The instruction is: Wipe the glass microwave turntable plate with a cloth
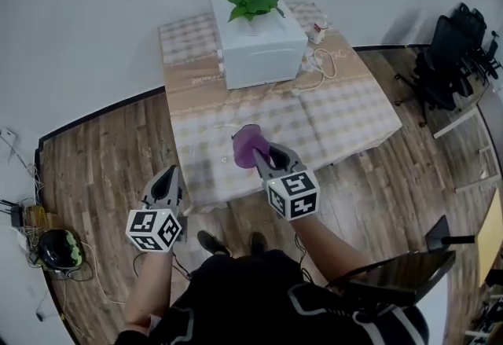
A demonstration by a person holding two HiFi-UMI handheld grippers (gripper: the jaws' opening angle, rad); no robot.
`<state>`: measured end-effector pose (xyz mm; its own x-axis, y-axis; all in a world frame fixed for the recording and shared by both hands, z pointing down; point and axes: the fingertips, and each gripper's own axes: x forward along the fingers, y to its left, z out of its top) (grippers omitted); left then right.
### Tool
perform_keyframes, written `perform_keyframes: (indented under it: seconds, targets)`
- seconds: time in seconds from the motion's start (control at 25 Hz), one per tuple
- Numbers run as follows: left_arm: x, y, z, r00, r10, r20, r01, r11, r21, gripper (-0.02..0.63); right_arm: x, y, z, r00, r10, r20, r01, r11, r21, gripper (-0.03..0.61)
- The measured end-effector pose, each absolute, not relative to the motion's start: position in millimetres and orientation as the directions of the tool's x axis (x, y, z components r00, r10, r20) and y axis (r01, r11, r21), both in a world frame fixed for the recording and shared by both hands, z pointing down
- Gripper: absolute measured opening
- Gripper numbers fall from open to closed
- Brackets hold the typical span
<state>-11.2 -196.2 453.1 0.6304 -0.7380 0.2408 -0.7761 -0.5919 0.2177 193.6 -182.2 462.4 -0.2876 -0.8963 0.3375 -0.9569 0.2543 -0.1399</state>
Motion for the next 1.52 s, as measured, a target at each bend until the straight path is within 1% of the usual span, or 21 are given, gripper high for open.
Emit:
perform_keyframes:
  seconds: [0.12,0.28,0.44,0.6,0.76,0.96,1.52]
  targets:
    - [-7.1,-185.5,442.2,0.605,-0.761,0.235,-0.796,-0.577,0.183,0.002,192.4,-178.7,453.8,-0.331,-0.893,0.306,-0.942,0.295,-0.156,0.075]
    - [-0.6,-173.8,432.4,0.614,-0.754,0.234,-0.788,-0.603,0.124,0.003,185.4,-176.7,451.2,-0.356,-0.888,0.292,-0.933,0.319,-0.167,0.075]
    - [0.0,-173.5,413.7,0.663,-0.725,0.187,-0.747,-0.658,0.097,0.003,181.2,-176.4,438.3,-0.306,-0.911,0.275,-0.950,0.273,-0.152,0.074]
    - [-17.1,-176.3,393.0,0.658,-0.737,0.155,-0.752,-0.656,0.066,0.002,171.7,-174.9,414.1,-0.265,-0.937,0.227,-0.960,0.236,-0.149,0.072]
    - [-32.2,-180.6,382.4,0.666,-0.735,0.128,-0.745,-0.663,0.070,0.002,158.7,-174.5,398.5,-0.250,-0.946,0.204,-0.965,0.226,-0.136,0.071]
    - [-40.0,-185.0,375.1,0.671,-0.733,0.107,-0.741,-0.668,0.073,0.002,151.1,-171.1,393.9,-0.239,-0.947,0.214,-0.968,0.216,-0.128,0.070]
    - [-28.0,-185.2,373.1,0.709,-0.698,0.099,-0.705,-0.704,0.082,0.002,156.1,-168.9,387.7,-0.212,-0.955,0.208,-0.975,0.191,-0.117,0.069]
